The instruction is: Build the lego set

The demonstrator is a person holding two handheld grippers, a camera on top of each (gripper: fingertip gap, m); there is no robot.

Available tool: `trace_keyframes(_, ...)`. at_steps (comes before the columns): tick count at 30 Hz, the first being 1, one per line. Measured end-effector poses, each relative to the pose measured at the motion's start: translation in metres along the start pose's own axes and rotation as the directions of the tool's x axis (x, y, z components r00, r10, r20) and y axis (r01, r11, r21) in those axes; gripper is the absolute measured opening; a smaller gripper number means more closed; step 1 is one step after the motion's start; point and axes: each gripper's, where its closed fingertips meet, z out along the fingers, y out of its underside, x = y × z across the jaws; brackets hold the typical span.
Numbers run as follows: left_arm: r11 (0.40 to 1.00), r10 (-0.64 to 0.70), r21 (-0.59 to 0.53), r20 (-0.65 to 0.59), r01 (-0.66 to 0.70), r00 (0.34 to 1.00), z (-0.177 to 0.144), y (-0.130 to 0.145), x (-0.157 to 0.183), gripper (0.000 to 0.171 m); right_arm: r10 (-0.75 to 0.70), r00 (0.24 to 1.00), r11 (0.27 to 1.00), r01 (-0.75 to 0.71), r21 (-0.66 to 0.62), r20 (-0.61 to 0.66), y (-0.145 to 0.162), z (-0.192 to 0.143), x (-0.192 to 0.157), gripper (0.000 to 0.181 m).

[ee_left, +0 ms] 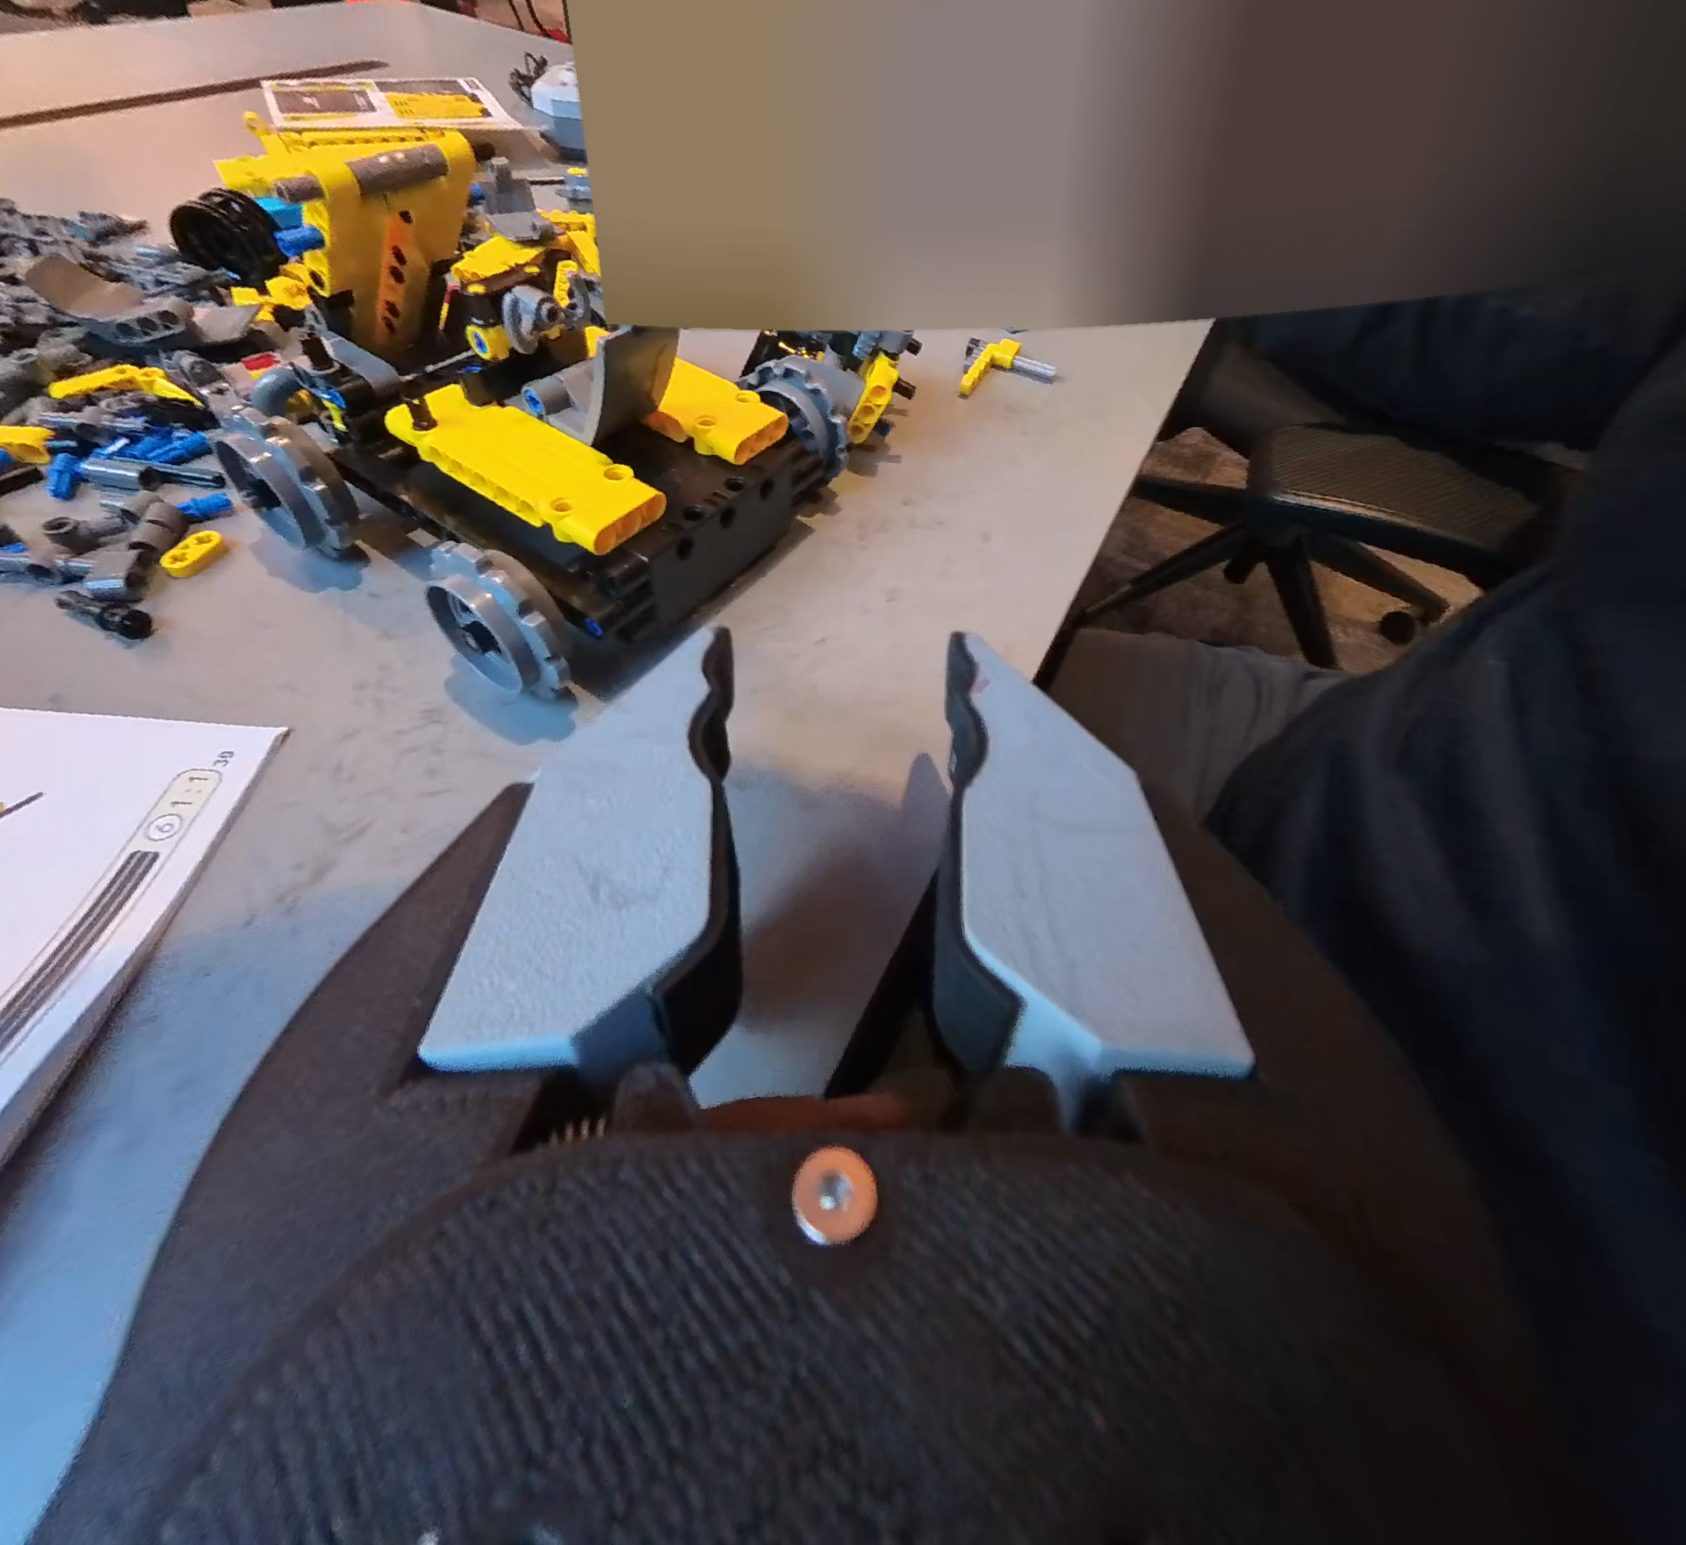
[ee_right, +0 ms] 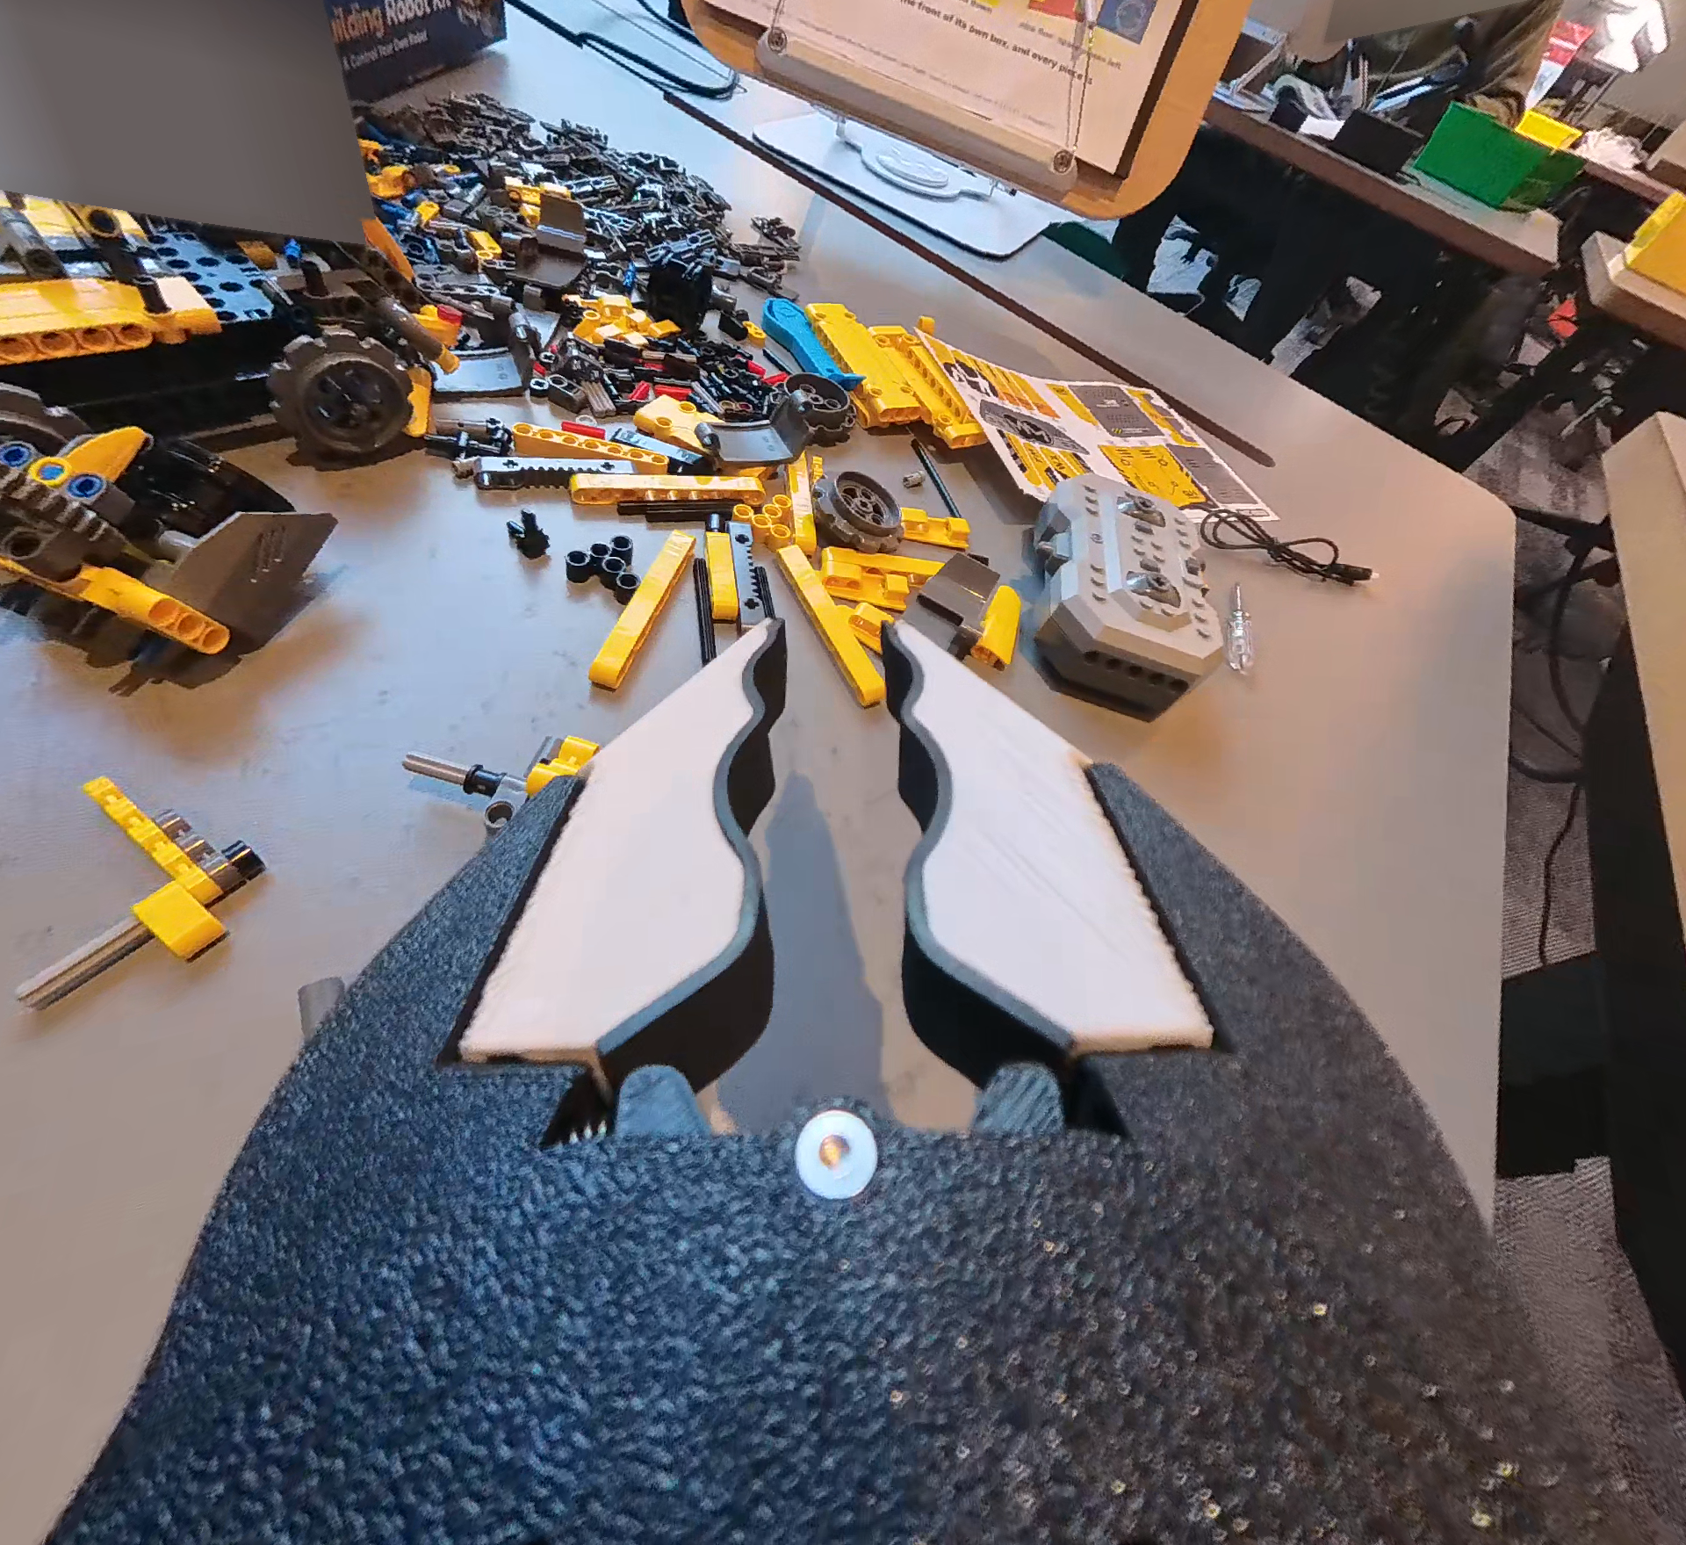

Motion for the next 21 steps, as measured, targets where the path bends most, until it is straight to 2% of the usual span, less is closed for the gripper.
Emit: trace_keyframes(21,1.000,-0.024,-0.014,-0.018,0.024,1.000,0.0033,0.0021,0.0016,0.044,-0.033,0.999,0.998,0.034,0.056,-0.030,-0.0089,-0.0047,0.0009,0.021)
